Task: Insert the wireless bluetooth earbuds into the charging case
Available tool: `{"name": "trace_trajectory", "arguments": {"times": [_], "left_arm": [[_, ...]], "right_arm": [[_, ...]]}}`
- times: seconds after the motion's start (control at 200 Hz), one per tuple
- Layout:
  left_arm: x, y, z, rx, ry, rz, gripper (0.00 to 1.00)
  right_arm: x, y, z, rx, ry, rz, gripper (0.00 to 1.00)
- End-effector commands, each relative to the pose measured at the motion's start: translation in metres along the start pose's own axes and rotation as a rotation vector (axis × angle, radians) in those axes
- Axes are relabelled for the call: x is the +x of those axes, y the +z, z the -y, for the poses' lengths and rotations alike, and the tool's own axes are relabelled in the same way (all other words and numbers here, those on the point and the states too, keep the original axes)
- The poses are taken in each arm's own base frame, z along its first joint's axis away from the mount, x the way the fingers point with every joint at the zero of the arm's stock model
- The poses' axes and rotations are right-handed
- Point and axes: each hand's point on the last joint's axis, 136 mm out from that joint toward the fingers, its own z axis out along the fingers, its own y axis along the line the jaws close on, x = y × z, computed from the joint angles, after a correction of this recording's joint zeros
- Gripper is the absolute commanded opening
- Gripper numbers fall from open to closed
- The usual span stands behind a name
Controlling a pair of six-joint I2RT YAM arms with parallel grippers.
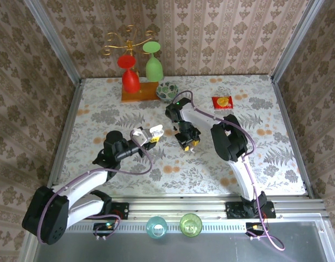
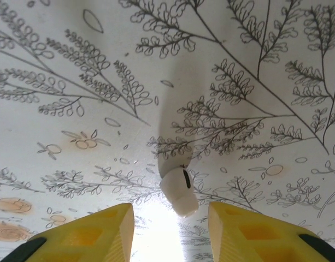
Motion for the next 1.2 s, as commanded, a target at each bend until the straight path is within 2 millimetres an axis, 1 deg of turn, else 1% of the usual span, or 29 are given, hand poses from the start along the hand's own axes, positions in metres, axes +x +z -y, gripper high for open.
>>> {"name": "trace_trajectory", "arguments": {"times": [0.0, 0.14, 0.475, 0.68, 0.88, 0.965, 1.045, 1.195], "left_arm": [[-0.005, -0.004, -0.002, -0.016, 0.027, 0.024, 0.1], [-0.006, -0.005, -0.002, -0.02, 0.033, 0.026, 0.1], [-0.006, -0.007, -0.003, -0.028, 0.036, 0.026, 0.1], [-0.007, -0.007, -0.003, -0.033, 0.036, 0.029, 0.11], [-0.007, -0.007, -0.004, -0.032, 0.036, 0.029, 0.1], [-0.008, -0.006, -0.004, -0.031, 0.035, 0.03, 0.11], [-0.008, -0.007, -0.003, -0.03, 0.033, 0.031, 0.11], [-0.009, -0.006, -0.004, -0.029, 0.032, 0.034, 0.11]], "right_arm": [[0.008, 0.001, 0.006, 0.055, -0.052, -0.068, 0.42], [0.005, 0.003, 0.005, 0.071, -0.073, -0.08, 0.4], [0.005, 0.016, 0.001, 0.059, -0.102, -0.122, 0.36], [0.007, 0.023, -0.002, 0.043, -0.11, -0.14, 0.34], [0.012, 0.027, -0.003, 0.034, -0.115, -0.151, 0.29], [0.012, 0.026, -0.003, 0.033, -0.109, -0.14, 0.26], [0.01, 0.021, -0.004, 0.025, -0.1, -0.112, 0.25], [0.005, 0.003, -0.007, -0.013, -0.074, -0.019, 0.24]]}}
